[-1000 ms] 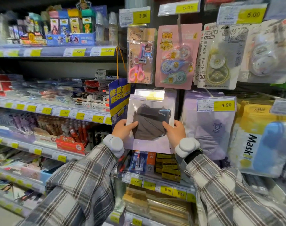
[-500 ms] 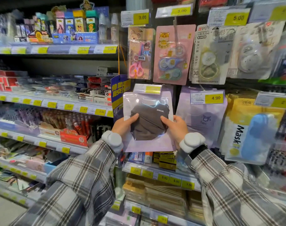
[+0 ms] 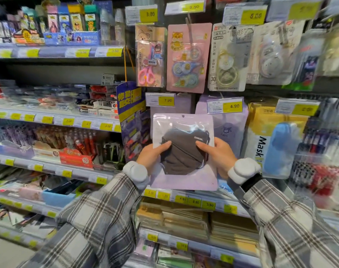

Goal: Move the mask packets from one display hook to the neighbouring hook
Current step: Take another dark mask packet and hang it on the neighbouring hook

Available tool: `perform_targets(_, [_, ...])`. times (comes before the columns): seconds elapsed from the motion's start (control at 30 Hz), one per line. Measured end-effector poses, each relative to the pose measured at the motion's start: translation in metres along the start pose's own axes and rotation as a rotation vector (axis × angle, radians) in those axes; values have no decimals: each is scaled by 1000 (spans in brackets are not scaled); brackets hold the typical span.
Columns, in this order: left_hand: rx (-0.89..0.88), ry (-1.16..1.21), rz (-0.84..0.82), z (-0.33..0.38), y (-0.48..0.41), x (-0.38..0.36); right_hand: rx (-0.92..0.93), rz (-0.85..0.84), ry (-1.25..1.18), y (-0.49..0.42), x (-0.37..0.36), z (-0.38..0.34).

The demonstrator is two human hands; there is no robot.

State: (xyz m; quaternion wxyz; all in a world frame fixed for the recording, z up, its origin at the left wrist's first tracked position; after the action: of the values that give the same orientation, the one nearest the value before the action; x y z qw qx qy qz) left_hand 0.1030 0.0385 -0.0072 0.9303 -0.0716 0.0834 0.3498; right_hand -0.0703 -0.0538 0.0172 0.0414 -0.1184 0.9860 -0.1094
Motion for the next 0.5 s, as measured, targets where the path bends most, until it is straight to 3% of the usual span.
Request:
perform_targets(0.37, [-36, -86, -93, -11, 15, -79, 31, 86, 25, -11, 81, 3])
perform_targets(0.5, [37, -46, -76, -1, 6, -91, 19, 115, 4, -16, 100, 9])
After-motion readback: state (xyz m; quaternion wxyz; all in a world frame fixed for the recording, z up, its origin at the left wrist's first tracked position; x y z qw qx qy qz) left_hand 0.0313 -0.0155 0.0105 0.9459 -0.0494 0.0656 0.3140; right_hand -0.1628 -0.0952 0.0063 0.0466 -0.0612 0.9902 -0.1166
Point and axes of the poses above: each hand's wrist, its own y-axis away from the middle knuckle, its own x-axis out of the back of the hand, z = x × y, the point moved 10 cm from there along -y, towards the middle knuckle, and after that the axes turned 15 degrees about z, right-handed, at the moved point
